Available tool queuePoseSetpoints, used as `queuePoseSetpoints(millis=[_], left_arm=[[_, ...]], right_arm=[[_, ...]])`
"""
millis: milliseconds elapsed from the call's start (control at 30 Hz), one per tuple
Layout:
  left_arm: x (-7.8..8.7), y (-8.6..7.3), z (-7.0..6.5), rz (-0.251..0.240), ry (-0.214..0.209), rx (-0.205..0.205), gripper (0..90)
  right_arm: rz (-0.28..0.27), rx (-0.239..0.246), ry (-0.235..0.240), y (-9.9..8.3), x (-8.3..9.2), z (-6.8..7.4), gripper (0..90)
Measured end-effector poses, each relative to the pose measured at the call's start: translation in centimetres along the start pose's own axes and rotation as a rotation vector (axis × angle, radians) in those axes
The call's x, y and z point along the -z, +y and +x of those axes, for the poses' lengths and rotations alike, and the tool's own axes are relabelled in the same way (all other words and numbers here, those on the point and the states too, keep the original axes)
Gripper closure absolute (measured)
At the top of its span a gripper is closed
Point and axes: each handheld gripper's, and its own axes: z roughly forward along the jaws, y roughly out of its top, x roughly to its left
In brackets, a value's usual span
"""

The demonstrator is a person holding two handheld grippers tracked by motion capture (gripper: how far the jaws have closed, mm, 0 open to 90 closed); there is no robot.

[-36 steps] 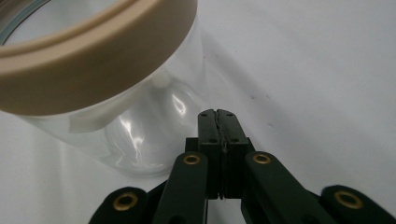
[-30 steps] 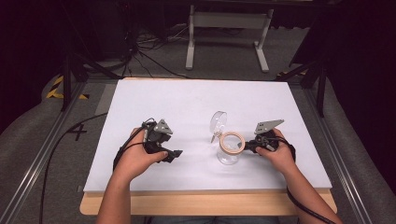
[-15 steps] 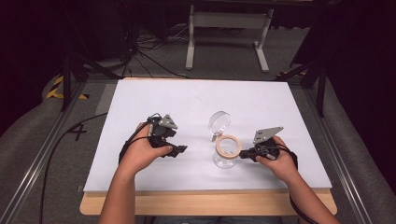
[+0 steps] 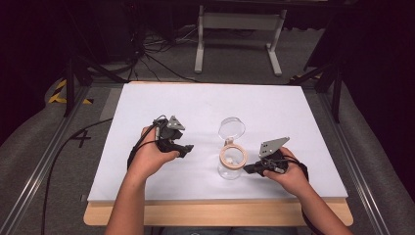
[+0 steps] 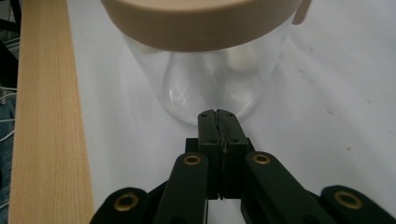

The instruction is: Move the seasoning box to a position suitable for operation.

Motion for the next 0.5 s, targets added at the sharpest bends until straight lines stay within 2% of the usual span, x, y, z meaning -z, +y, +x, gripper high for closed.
queuePoseSetpoints(millis=[67,133,200,267,367,500], left_arm=[[0.14,0.06,0.10,0.007,-0.015,0.011,41.7],[0.12,0.15,0.16,0.000,-0.051,0.033,48.7],[0.13,0.27,0.18,0.023,-0.068,0.017,54.4],[0.05,0.36,0.25,0.028,-0.079,0.026,58.8],[0.02,0.44,0.42,0.004,-0.087,0.037,67.5],[0.01,0.65,0.46,-0.029,-0.119,0.033,78.3]], right_arm=[[0.002,0.004,0.005,0.10,-0.09,0.13,90.0],[0.004,0.006,0.013,0.24,-0.24,0.34,90.0],[0.004,0.007,0.018,0.30,-0.33,0.42,90.0],[0.002,0.007,0.024,0.34,-0.38,0.45,90.0],[0.004,0.005,0.024,0.43,-0.50,0.52,90.0],[-0.001,-0.001,0.033,0.46,-0.43,0.54,90.0]])
